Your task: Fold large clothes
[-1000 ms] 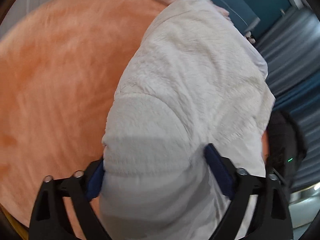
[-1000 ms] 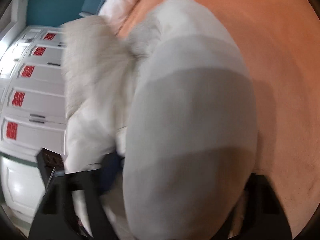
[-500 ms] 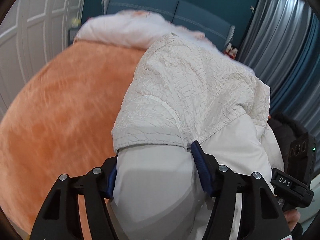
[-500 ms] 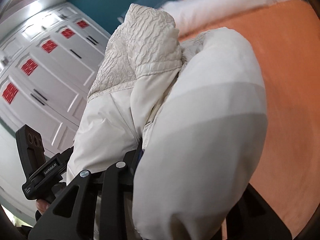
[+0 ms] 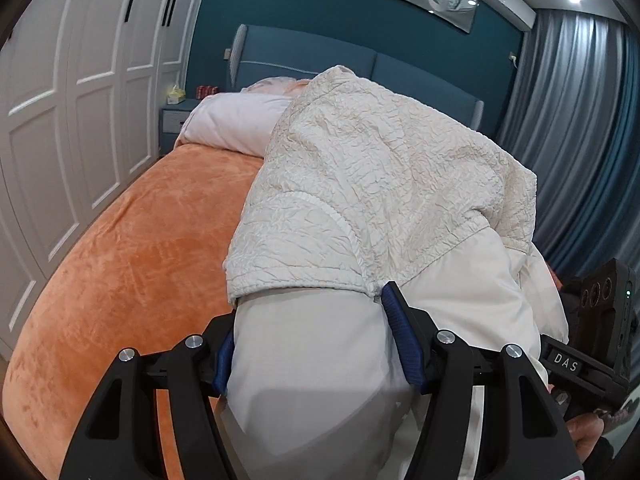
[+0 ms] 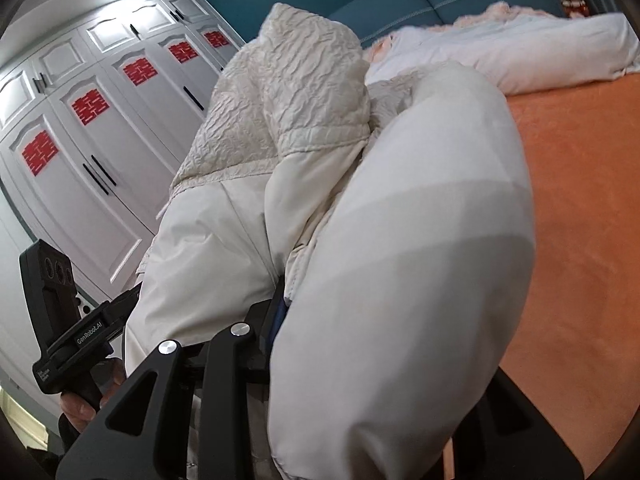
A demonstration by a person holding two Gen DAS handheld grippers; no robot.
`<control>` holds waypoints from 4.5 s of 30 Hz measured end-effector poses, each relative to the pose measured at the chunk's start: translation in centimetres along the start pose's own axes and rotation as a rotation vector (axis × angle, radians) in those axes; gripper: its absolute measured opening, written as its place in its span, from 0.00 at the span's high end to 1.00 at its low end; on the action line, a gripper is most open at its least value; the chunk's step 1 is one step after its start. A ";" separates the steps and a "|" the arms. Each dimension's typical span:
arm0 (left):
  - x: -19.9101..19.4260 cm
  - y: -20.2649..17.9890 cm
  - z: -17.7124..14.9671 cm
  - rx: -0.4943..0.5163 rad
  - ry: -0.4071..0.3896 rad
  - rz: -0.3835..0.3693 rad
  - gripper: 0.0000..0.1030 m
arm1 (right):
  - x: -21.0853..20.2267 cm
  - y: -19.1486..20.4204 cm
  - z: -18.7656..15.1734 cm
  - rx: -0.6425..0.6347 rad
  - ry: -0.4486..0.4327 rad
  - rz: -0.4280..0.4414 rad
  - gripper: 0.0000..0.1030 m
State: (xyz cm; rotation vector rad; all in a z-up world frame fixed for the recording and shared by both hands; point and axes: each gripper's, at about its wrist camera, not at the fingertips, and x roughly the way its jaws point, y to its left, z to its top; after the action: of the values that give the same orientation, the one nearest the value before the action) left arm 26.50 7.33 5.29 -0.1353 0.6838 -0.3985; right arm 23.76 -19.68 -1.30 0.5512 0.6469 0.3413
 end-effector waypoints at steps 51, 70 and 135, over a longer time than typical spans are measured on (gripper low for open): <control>1.8 -2.0 -14.4 0.079 0.283 0.397 0.17 | 3.6 -3.6 -13.1 -0.145 0.481 -0.528 0.90; -2.0 -5.2 -19.4 0.084 0.280 0.395 0.16 | -5.4 2.6 -14.9 -0.178 0.178 -0.578 0.39; -3.3 -5.4 -21.3 0.069 0.267 0.436 0.23 | -6.2 3.7 -17.1 -0.234 0.164 -0.656 0.37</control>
State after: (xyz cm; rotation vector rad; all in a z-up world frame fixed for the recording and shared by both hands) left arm 8.89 3.83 -7.77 0.1348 0.9365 -0.0186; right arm 7.55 -13.13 -7.53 0.0684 0.8925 -0.1582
